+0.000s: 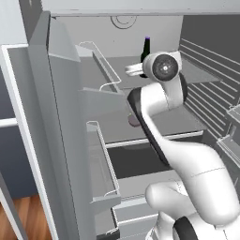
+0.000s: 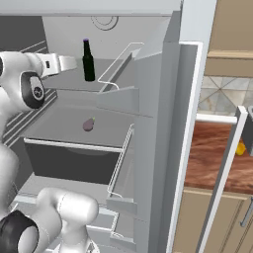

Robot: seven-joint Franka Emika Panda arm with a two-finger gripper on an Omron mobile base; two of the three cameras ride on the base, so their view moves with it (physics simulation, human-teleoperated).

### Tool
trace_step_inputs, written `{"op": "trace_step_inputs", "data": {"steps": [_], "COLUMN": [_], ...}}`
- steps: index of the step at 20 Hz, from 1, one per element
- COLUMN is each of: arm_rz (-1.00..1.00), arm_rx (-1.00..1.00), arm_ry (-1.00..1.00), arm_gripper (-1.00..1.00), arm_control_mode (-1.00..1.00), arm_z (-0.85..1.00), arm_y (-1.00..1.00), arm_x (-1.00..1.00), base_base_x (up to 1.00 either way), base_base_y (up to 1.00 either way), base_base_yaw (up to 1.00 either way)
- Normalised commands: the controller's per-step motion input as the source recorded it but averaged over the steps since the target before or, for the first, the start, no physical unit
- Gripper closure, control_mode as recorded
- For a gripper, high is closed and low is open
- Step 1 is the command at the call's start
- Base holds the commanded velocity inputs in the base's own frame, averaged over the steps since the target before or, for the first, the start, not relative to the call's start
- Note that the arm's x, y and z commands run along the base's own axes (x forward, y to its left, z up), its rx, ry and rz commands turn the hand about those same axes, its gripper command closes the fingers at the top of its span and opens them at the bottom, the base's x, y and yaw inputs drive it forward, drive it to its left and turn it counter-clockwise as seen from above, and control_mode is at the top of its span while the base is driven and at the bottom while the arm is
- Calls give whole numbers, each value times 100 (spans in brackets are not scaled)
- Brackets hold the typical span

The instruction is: Place the beer on the top shelf of the fridge to keep it out of children's reach, and place the eggplant and mango on lower shelves for easy access.

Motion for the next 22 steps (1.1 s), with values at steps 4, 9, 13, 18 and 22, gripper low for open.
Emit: {"op": "trace_step_inputs", "data": {"steps": [4,9,13,18,22], "arm_rz": [8,11,3,0,0], "arm_rx": [0,0,6,0,0], "arm_ry": [29,28,12,0,2], "arm_gripper": [-100,-100,-100,-100,-100], "arm_control_mode": [-100,-100,-100,-100,-100], "arm_z": [-49,-60,-28,-16,-3], "arm_y": [-30,-1,0,0,0], "arm_x": [-100,-99,-72,-58,-49], "base_base_x": [0,0,0,0,0], "base_base_y": [0,0,0,0,0], "base_base_yaw": [0,0,0,0,0]}}
